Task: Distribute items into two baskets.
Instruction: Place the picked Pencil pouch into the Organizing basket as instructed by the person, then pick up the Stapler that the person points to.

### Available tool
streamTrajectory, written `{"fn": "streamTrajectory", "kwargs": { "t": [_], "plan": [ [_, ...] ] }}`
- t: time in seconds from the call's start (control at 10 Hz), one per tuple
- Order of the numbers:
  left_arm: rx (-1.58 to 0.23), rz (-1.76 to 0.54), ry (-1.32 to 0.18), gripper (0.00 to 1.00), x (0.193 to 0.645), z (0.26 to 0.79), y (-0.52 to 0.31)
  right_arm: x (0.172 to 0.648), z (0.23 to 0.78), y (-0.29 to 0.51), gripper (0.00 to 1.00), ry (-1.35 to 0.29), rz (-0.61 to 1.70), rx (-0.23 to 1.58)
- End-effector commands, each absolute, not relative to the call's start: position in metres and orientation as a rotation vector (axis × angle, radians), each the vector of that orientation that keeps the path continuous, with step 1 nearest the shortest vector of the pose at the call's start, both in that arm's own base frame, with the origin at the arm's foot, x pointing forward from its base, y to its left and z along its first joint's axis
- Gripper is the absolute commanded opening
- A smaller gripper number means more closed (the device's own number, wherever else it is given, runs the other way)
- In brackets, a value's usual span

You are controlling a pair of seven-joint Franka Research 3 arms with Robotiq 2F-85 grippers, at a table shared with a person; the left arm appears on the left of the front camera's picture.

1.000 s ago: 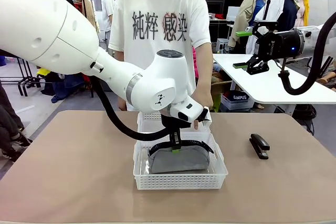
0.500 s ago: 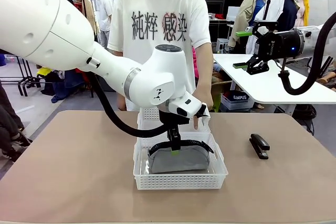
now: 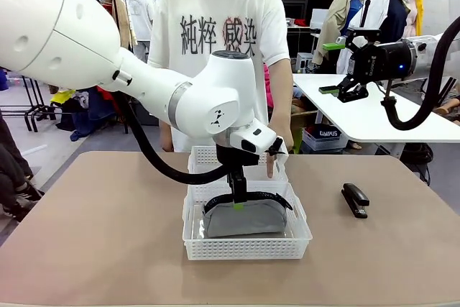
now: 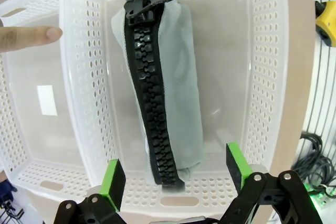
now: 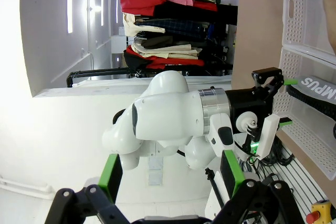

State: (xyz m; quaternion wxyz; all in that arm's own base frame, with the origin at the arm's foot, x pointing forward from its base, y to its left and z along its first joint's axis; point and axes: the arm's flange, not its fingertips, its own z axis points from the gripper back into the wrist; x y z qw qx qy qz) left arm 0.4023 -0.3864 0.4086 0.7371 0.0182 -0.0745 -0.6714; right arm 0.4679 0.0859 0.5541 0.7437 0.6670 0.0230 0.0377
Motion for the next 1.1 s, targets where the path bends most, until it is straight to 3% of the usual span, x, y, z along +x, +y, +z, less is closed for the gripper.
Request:
{"fn": "streamTrajectory", "kwargs": {
  "t": [0.0, 0.1, 1.0],
  "plan": [
    [0.031, -1.494, -0.158, 1.0, 0.404, 0.42, -0.378, 0.467, 0.556, 0.085, 1.0, 0.052, 0.079, 1.461],
    [0.089, -1.47, -0.15, 1.0, 0.403, 0.422, -0.38, 0.467, 0.556, 0.085, 1.0, 0.052, 0.079, 1.461],
    [0.01, -1.444, -0.191, 1.0, 0.406, 0.414, -0.391, 0.467, 0.556, 0.085, 1.0, 0.052, 0.079, 1.461]
  ]
}}
